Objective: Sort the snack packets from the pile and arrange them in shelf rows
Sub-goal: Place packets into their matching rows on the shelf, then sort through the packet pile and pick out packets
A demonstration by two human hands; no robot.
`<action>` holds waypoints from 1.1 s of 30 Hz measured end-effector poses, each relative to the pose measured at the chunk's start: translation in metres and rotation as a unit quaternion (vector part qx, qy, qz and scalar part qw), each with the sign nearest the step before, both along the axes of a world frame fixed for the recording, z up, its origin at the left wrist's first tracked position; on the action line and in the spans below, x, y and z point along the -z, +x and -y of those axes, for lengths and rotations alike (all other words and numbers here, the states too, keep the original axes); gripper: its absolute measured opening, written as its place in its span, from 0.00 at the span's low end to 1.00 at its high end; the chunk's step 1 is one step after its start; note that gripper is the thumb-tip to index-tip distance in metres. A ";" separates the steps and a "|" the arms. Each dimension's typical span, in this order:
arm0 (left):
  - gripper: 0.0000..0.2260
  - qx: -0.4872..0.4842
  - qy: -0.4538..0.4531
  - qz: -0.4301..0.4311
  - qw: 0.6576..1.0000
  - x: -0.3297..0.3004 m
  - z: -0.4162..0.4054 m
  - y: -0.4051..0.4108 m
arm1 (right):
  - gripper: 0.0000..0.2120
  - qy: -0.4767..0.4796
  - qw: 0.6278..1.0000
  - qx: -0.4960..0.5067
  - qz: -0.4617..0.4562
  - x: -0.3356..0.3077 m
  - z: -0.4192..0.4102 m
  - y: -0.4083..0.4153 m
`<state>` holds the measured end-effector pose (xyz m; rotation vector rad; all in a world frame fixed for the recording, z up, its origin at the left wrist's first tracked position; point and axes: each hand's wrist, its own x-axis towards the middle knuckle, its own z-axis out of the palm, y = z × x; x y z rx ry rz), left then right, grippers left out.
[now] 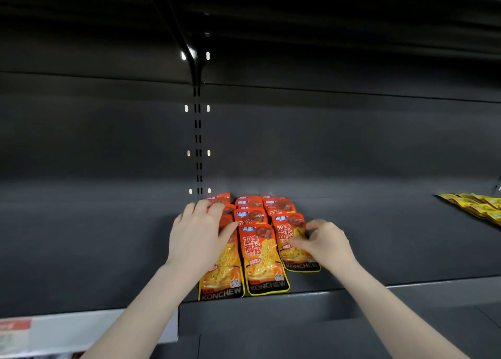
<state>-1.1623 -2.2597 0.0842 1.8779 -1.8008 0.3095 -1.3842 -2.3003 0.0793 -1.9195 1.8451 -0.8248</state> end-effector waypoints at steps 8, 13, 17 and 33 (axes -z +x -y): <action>0.24 -0.021 0.035 0.006 0.999 -0.008 -0.002 -0.010 | 0.19 -0.038 0.999 0.007 -0.013 0.007 0.002 -0.005; 0.24 -0.004 0.028 0.024 0.999 -0.018 -0.004 -0.045 | 0.16 -0.078 0.996 0.024 -0.040 -0.004 -0.002 -0.053; 0.23 0.018 0.018 0.031 0.999 -0.030 -0.001 -0.099 | 0.14 -0.115 0.988 0.035 -0.099 -0.009 -0.009 -0.122; 0.22 0.092 0.027 0.004 0.995 -0.047 0.031 -0.470 | 0.10 -0.192 0.922 0.137 -0.308 -0.032 0.004 -0.504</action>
